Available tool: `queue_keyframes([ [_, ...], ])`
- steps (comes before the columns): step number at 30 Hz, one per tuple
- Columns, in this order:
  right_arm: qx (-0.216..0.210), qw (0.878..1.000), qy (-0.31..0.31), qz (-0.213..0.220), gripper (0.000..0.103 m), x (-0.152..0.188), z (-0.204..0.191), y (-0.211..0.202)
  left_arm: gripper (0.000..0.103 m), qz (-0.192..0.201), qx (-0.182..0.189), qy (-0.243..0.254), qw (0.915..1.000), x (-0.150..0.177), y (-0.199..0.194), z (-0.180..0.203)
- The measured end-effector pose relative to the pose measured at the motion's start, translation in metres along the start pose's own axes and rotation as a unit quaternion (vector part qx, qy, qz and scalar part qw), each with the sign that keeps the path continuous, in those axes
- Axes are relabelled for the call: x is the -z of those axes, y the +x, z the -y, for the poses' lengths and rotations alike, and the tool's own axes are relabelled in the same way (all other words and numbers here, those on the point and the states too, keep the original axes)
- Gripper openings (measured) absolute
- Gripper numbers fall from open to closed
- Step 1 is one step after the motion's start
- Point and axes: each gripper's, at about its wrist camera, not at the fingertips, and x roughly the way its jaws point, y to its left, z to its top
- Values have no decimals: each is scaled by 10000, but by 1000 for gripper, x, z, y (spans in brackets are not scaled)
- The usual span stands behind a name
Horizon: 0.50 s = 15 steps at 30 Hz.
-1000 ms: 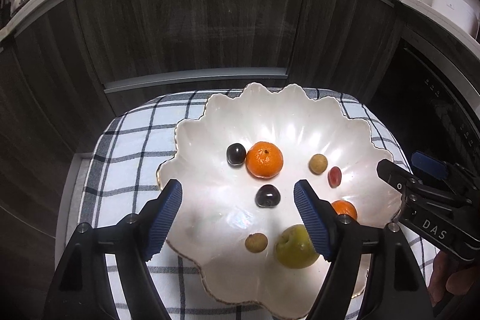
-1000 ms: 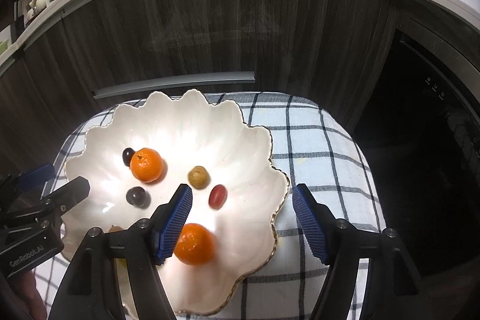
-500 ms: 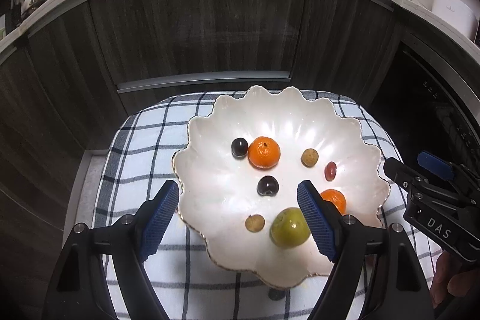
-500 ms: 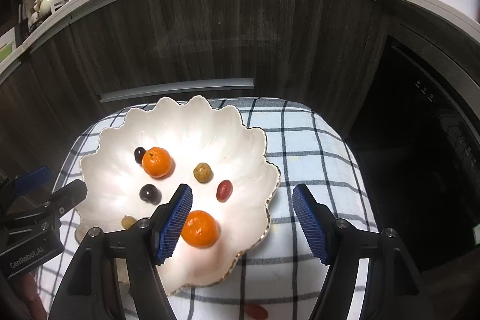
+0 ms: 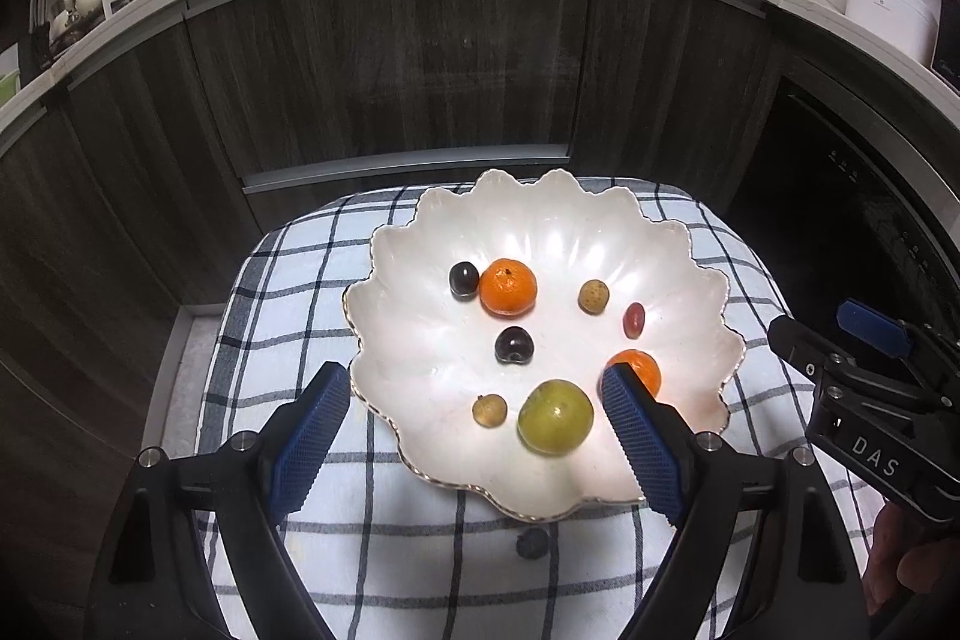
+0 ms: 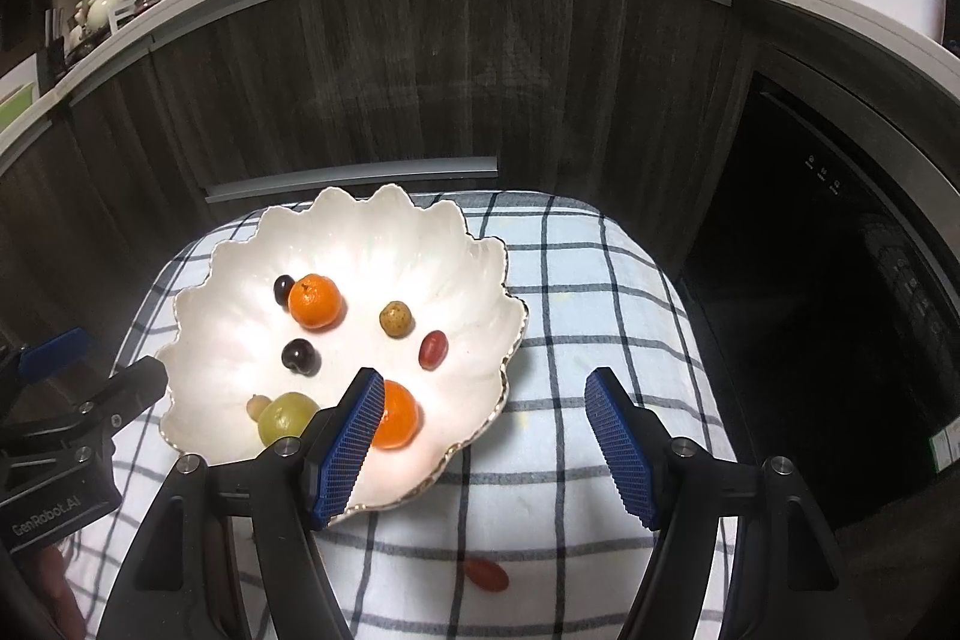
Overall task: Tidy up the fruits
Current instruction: 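Withdraw both open tools from the bowl back toward the remaining fruits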
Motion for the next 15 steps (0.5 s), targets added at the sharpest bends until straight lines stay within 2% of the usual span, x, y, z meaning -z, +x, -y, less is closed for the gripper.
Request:
queue_keyframes([
  [10,90,9998,39,153,71,11,8,-21,86,56,-28,21,10000,12,-16,7],
  [12,80,9998,51,150,75,13,9,-23,86,55,-40,31,10000,15,-17,8],
  [15,46,9999,28,130,75,19,9,-25,86,46,-36,29,10000,21,-19,9],
])
